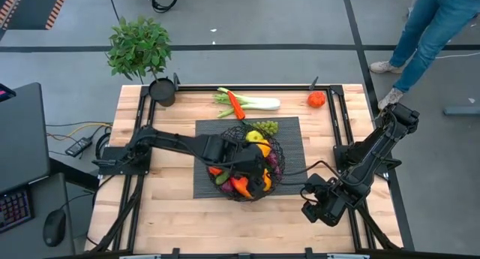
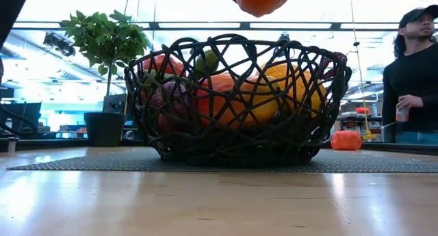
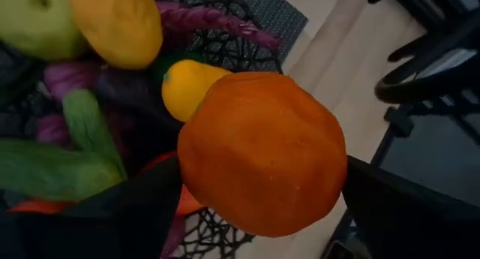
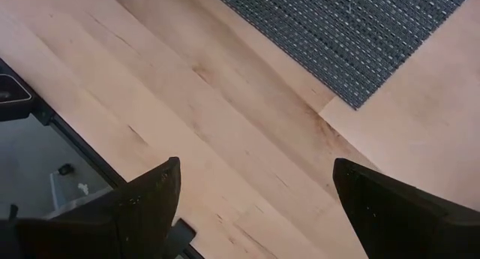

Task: Build produce basket
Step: Put the orange into the black wire basket, then put the green grapes into the black wire basket

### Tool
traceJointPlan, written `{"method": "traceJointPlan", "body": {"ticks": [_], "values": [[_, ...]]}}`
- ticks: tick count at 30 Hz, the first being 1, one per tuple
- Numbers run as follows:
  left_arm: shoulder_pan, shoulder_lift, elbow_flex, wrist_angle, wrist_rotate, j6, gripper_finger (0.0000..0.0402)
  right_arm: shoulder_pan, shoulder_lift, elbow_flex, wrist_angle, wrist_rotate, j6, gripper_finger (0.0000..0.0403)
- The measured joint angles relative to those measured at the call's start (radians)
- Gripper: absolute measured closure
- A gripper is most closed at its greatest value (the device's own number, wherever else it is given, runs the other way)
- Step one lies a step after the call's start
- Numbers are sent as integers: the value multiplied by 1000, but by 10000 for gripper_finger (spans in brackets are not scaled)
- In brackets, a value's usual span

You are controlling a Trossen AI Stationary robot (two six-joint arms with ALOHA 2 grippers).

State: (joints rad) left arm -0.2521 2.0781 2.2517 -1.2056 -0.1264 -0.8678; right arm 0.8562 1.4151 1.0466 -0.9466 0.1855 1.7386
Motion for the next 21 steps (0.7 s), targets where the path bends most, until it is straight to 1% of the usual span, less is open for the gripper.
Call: {"method": "traceJointPlan", "body": {"ticks": [10, 15, 17, 19, 21], "values": [[14, 0, 0, -66, 2, 145, 49, 10, -1, 0, 2, -6, 50, 51], [16, 0, 0, -90, 32, 208, 45, 26, -1, 0, 3, -12, 76, 51], [16, 0, 0, -91, 39, 233, 33, 33, -1, 0, 2, -14, 95, 51], [16, 0, 0, -90, 40, 260, 12, 37, -1, 0, 3, -10, 114, 51], [21, 3, 0, -90, 42, 296, 7, 39, -1, 0, 6, -9, 128, 51]]}}
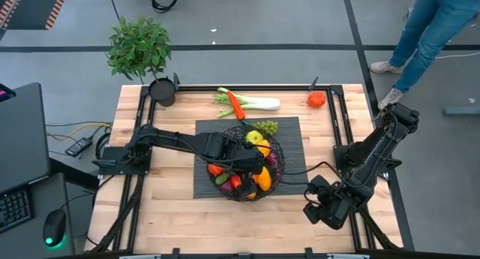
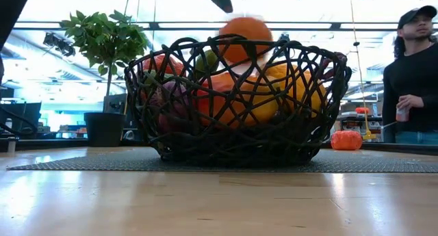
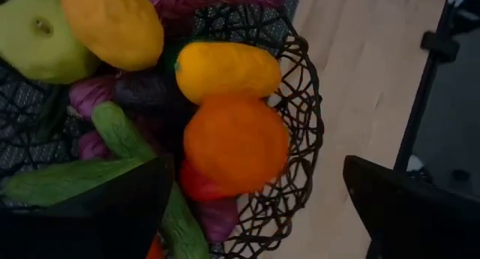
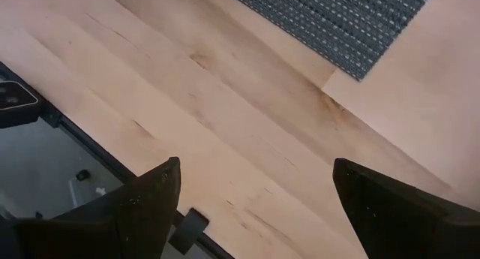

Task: Build produce basket
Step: Put the green grapes into the black wire basket

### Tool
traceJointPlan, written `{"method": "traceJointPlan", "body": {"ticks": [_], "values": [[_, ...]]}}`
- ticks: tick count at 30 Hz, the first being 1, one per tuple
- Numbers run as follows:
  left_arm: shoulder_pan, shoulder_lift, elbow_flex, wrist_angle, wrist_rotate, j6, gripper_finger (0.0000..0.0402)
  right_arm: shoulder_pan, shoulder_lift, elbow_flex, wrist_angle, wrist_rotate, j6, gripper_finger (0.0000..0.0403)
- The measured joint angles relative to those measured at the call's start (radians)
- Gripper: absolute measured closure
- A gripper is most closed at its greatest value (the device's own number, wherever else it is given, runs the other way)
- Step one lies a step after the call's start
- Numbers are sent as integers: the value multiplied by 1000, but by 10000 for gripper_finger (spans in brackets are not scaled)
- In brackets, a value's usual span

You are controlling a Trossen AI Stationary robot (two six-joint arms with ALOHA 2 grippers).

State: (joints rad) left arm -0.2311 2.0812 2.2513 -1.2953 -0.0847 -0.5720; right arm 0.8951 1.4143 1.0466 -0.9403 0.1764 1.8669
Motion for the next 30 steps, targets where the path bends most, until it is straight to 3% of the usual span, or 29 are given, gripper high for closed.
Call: {"method": "traceJointPlan", "body": {"ticks": [9, 13, 21, 30], "values": [[65, 5, -1, -23, -32, -95, 11, 0, 0, 0, 68, 20, 33, 51], [74, 0, -1, -53, 18, -177, 12, 0, 0, 0, 99, 72, 45, 51], [136, -11, -1, -176, 36, -121, 12, -76, -58, 0, 108, 171, -13, 51], [327, -72, 2, -169, 36, 126, 12, -340, -195, 1, 39, 193, -229, 51]]}}
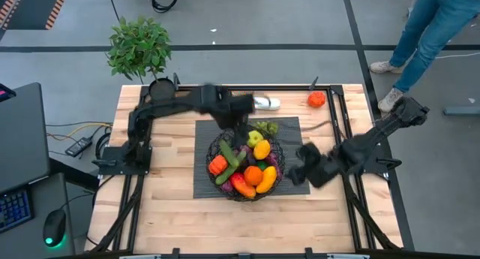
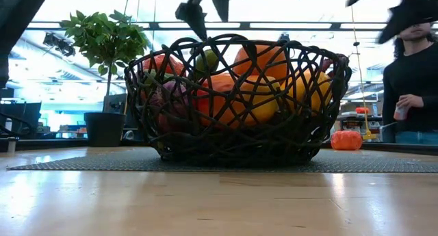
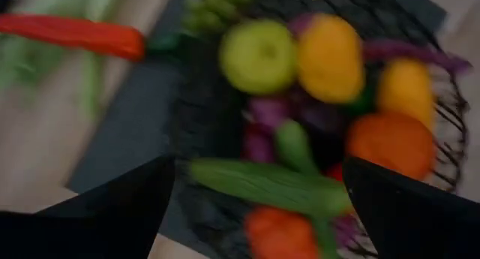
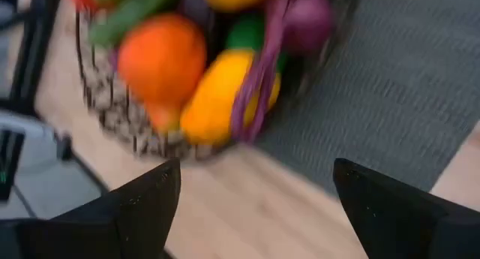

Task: Build produce basket
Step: Put the green grapes into the black wire basket

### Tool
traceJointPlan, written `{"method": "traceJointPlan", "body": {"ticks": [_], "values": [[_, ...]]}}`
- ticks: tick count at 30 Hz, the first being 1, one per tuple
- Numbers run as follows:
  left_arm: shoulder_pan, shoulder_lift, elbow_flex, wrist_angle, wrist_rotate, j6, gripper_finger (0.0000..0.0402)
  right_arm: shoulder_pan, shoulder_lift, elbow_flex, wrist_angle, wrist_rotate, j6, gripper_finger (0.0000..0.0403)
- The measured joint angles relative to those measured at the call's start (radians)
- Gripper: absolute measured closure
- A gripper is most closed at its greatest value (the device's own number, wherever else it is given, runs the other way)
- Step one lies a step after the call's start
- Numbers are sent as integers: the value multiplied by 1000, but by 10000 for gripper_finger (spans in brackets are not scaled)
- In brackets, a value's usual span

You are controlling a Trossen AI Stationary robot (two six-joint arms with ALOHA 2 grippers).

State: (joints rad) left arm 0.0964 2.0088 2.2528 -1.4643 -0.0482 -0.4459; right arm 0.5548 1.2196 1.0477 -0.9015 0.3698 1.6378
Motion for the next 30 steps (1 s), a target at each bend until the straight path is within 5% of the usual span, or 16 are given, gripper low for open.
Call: {"method": "traceJointPlan", "body": {"ticks": [5, 15, 30], "values": [[119, -27, 0, -7, 15, 117, 12, -230, -70, 1, -34, -16, -203, 51], [296, -52, 0, 2, 30, 258, 12, -679, -67, 1, -35, -233, -404, 51], [452, -36, -4, 67, 62, 342, 12, -956, 128, 0, 225, -406, -616, 56]]}}
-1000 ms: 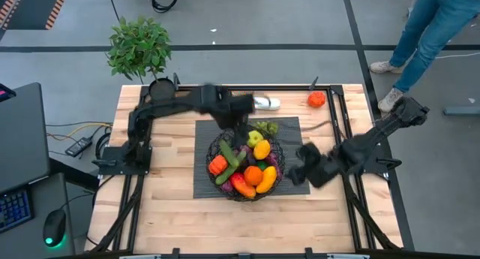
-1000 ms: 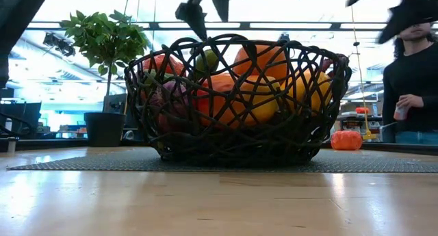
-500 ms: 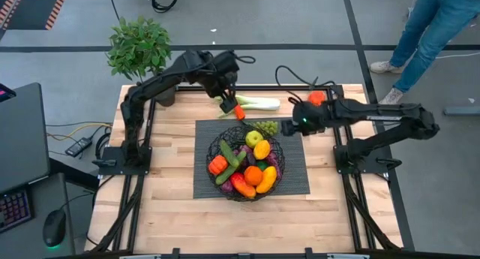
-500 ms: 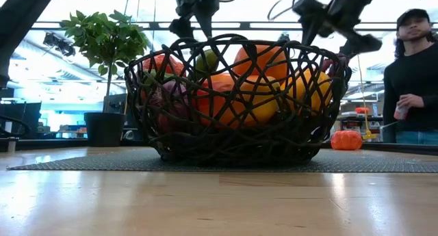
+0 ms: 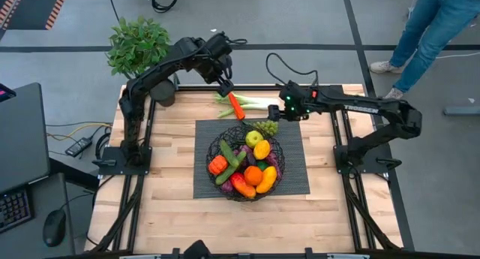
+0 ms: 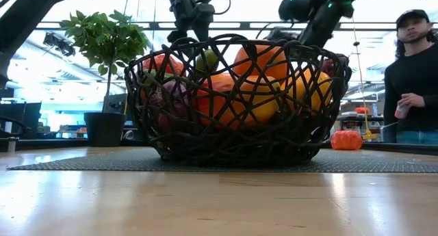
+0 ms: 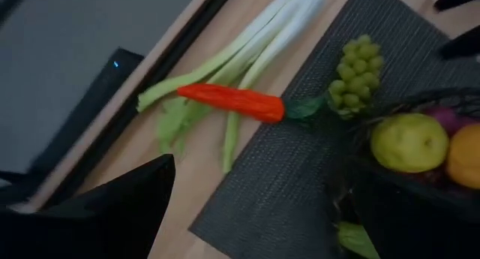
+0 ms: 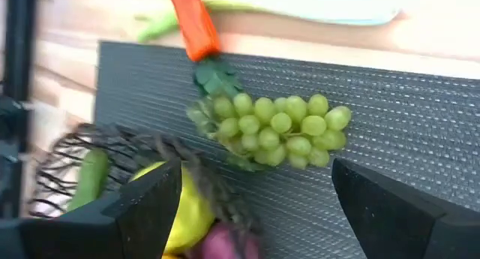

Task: Build produce basket
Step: Put the green grapes into the black wire basket

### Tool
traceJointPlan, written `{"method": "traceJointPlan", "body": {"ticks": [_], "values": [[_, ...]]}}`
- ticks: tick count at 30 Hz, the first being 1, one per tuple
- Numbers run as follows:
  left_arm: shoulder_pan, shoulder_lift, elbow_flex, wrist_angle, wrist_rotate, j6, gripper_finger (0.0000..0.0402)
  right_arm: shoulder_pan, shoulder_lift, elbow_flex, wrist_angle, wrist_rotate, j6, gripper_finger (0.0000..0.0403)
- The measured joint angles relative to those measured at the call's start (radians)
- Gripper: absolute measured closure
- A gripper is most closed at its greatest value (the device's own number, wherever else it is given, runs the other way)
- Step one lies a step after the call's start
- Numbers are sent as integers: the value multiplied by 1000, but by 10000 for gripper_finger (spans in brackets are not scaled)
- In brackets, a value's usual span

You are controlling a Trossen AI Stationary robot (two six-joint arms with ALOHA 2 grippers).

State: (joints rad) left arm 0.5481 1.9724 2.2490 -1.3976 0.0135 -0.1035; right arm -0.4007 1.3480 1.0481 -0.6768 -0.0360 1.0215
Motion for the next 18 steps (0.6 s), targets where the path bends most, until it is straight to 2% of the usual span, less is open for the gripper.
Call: {"method": "traceJointPlan", "body": {"ticks": [3, 6, 11, 18], "values": [[20, -15, 0, -14, 43, -46, 12, -26, 63, 0, -13, -62, -60, 56], [27, -36, 1, -52, 77, -74, 12, -41, 125, 0, -16, -72, -92, 57], [16, -59, 1, -128, 82, -106, 12, -67, 219, 0, 12, -98, -141, 57], [-11, -71, 1, -138, 84, -183, 12, -95, 310, 0, 91, -165, -220, 57]]}}
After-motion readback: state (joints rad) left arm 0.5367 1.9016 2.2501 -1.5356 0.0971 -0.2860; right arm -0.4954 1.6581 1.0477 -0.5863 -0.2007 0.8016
